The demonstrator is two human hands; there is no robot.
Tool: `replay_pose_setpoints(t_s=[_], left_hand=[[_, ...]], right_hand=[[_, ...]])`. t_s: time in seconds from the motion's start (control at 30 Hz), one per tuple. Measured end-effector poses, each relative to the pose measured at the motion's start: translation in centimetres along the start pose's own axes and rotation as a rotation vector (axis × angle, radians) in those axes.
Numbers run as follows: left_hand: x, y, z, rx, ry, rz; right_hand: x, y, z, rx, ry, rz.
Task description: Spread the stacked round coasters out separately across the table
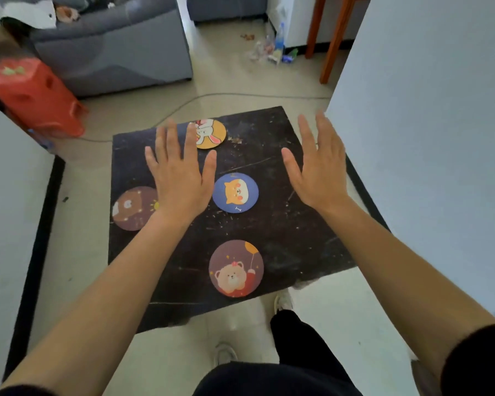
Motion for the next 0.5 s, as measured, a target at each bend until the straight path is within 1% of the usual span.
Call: replay_pose_setpoints(t_s=[0.1,0.27,0.37,0.5], left_hand=[[0.1,-0.5,2.5,-0.013,-0.058,-0.033],[-2.1,-2.7,6.7,-0.019,-0.107,-0.115],[-2.6,-4.0,9.7,0.009,-0.133,-0.127],[-2.6,-6.9,14.6,0.057,-0.112,-0.149]], right_hand=[[-0.3,2.1,1.8,-0.08,0.002,0.024],[-2.5,2.8,6.0,-0.152,-0.011,-0.029],[-2.4,2.2,9.5,-0.163,-0.005,-0.054],[-1.0,0.4,15.5,-0.135,-0.004,-0.079]])
Point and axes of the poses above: each hand's wrist, its own x-axis towards the middle knuckle, its own y-axis out of the back of the hand, z = x × y, the point moved 5 cm from there along x, towards the middle knuckle, and after that the axes turned 13 degrees about z, right-handed, at the moved point
